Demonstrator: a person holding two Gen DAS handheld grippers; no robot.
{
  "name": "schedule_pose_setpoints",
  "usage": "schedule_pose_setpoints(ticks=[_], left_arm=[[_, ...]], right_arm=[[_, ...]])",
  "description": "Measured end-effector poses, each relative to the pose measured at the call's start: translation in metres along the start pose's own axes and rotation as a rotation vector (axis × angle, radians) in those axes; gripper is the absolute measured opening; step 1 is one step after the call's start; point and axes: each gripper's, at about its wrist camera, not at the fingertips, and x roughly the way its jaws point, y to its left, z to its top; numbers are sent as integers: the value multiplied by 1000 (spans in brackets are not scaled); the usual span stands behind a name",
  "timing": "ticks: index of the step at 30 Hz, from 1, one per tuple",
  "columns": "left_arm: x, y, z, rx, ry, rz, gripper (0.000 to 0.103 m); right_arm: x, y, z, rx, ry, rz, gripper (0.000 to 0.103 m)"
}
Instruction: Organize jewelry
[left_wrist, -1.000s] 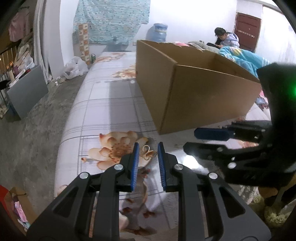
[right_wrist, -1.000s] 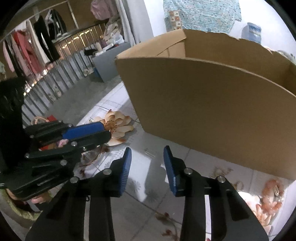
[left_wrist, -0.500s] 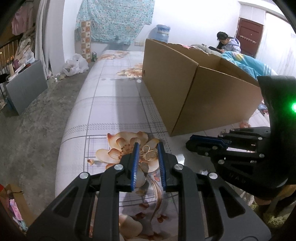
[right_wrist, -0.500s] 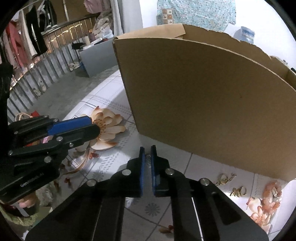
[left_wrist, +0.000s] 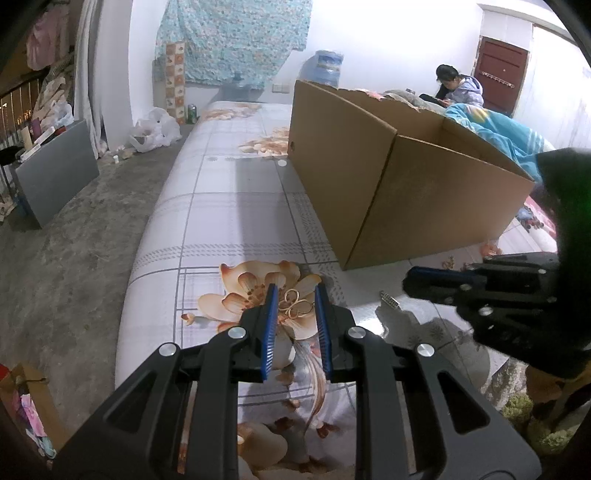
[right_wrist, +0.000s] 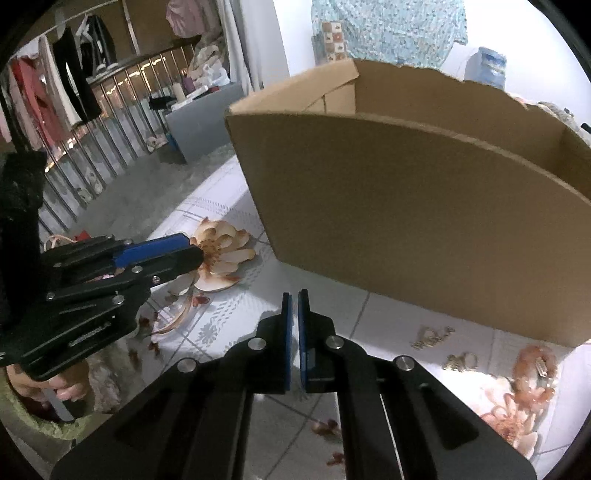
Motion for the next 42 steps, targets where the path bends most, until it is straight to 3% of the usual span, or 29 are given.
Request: schedule_pose_setpoints(ticks=[5, 10, 11, 14, 25, 26, 42], left_arm=[[-8, -8, 2, 15, -17, 9, 19], [-15, -15, 1, 29, -24, 18, 19], [-16, -16, 0, 32, -24, 18, 19], [-17, -20, -1, 40, -25, 19, 19], [-15, -15, -2, 29, -14, 15, 19], [-15, -14, -1, 28, -13, 15, 19], [-15, -6, -2, 11, -18, 21, 19]], right_arm=[[-24, -10, -2, 27, -43, 18, 3], [-20, -15, -1, 17, 17, 91, 8], [-16, -11, 0, -1, 28, 86, 13], [-3, 0, 1, -60, 41, 75, 15], [17, 16, 2, -183, 83, 20, 11], [17, 16, 3, -181, 90, 28, 5], [1, 5, 3, -89, 59, 80, 5]])
